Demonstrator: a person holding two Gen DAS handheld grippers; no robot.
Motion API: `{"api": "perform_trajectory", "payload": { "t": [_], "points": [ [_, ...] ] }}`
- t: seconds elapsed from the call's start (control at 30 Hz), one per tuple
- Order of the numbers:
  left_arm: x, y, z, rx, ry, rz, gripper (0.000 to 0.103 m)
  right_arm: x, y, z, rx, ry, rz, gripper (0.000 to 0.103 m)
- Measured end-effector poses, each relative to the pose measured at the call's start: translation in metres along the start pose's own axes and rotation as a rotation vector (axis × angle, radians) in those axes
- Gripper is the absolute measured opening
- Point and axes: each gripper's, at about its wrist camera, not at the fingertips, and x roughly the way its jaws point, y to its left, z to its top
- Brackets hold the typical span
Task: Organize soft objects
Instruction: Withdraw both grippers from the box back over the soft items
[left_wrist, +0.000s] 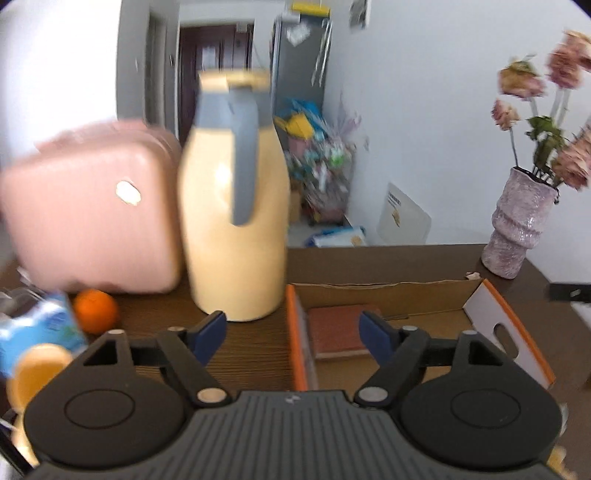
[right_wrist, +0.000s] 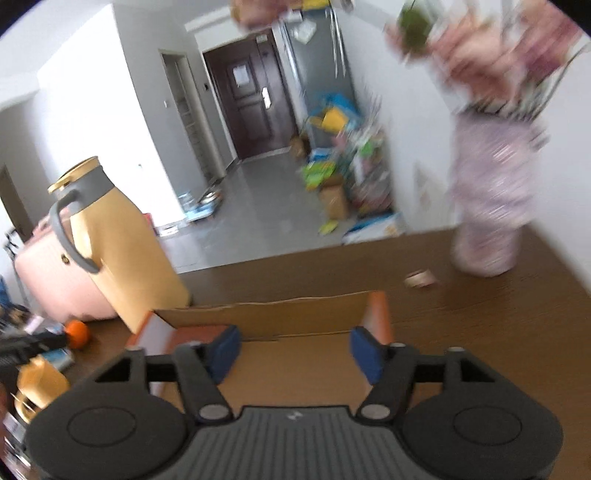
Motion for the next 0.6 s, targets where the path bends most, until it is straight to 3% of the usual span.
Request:
{"api": "perform_trajectory", "payload": {
  "t": [0.1, 0.3, 0.5, 0.6],
  "points": [
    [-0.037, -0.009, -0.016, 0.039, -0.082, 0.053, 0.085, -0.046, -0.006, -0.020, -0.036, -0.059, -0.054, 0.074],
    [-0.106, -0.026, -0.061, 0.078, -0.277, 0.157, 0.095, -0.109, 0.009, -0.070, -0.087, -0.204, -0.071, 0.080],
    [-0.171, -0.036, -0.141, 0.129, -0.420, 0.162, 0.102, -0.163, 0.035, -0.145, -0.220, -0.361, -0.086, 0.084],
    [-0.201, -0.042, -0.186, 0.166, -0.495, 0.136, 0.103, -0.188, 0.046, -0.185, -0.237, -0.409, -0.053, 0.086]
  ]
}}
